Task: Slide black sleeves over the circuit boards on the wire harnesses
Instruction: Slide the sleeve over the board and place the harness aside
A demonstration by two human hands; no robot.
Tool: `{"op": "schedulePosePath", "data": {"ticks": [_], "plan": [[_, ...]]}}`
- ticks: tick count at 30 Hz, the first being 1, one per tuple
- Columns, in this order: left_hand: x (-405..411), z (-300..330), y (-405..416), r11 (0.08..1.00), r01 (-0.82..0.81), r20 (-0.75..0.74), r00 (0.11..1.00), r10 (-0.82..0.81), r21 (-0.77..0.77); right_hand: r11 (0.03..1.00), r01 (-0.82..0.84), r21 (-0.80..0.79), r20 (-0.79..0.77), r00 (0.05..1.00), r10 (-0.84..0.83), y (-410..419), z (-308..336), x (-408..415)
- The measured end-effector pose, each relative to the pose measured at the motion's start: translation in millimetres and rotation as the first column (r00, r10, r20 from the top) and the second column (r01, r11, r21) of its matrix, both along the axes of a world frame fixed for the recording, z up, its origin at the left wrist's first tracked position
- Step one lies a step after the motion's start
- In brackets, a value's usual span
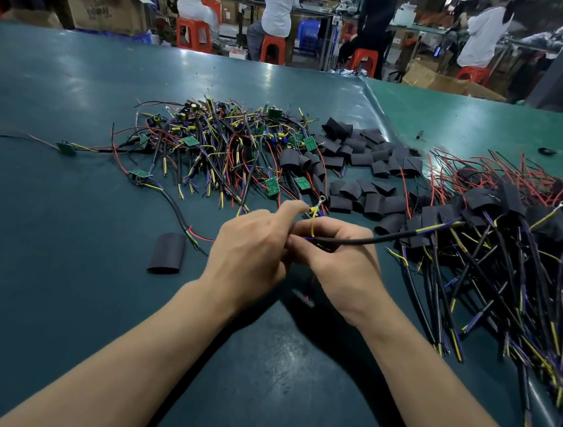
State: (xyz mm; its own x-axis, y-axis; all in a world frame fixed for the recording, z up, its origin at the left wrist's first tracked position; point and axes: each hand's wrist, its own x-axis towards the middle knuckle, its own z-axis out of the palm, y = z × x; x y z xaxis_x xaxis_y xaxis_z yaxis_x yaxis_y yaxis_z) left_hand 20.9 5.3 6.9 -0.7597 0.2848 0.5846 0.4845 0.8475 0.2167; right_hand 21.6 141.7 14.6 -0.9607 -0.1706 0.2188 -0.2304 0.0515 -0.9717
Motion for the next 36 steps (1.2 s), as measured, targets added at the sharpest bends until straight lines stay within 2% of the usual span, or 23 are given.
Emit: {"op": "schedulePosePath", "data": {"ticks": [6, 10, 13, 18, 21, 31, 36], "plan": [[1.5, 3.5, -1.6, 0.998, 0.038, -0.041, 0.999, -0.036, 0.059, 0.997, -0.053, -0.053, 0.088, 0.994, 0.057, -0.1, 0.8, -0.1], [4.2, 4.1, 5.6, 0.995, 0.095, -0.031, 0.995, -0.094, 0.039, 0.999, -0.022, -0.035, 0.067, 0.997, 0.024, 1.4, -0.3, -1.6], [-0.3, 2.9, 3.8, 0.991, 0.131, -0.010, 0.991, -0.131, 0.022, 0.996, 0.020, -0.089, 0.095, 0.995, -0.012, 1.0, -0.7, -4.0], [-14.7, -1.9, -14.9, 0.994, -0.077, -0.018, 0.997, 0.079, 0.076, 0.959, 0.179, -0.219, 0.146, 0.978, -0.149, 10.4, 3.1, -12.4], [-17.2, -3.9, -21.3, 0.975, -0.160, -0.038, 0.985, 0.168, 0.152, 0.956, 0.181, -0.229, 0.123, 0.980, -0.156, 13.7, 4.0, -12.9], [-12.7, -5.6, -15.9, 0.955, -0.271, -0.020, 0.961, 0.275, 0.122, 0.986, 0.161, -0.054, 0.032, 0.987, -0.159, 5.3, -1.3, -8.5], [-9.7, -3.5, -8.6, 0.964, -0.234, -0.051, 0.969, 0.242, 0.123, 0.981, 0.179, -0.079, 0.035, 0.984, -0.177, 6.3, -2.9, -9.4]]}}
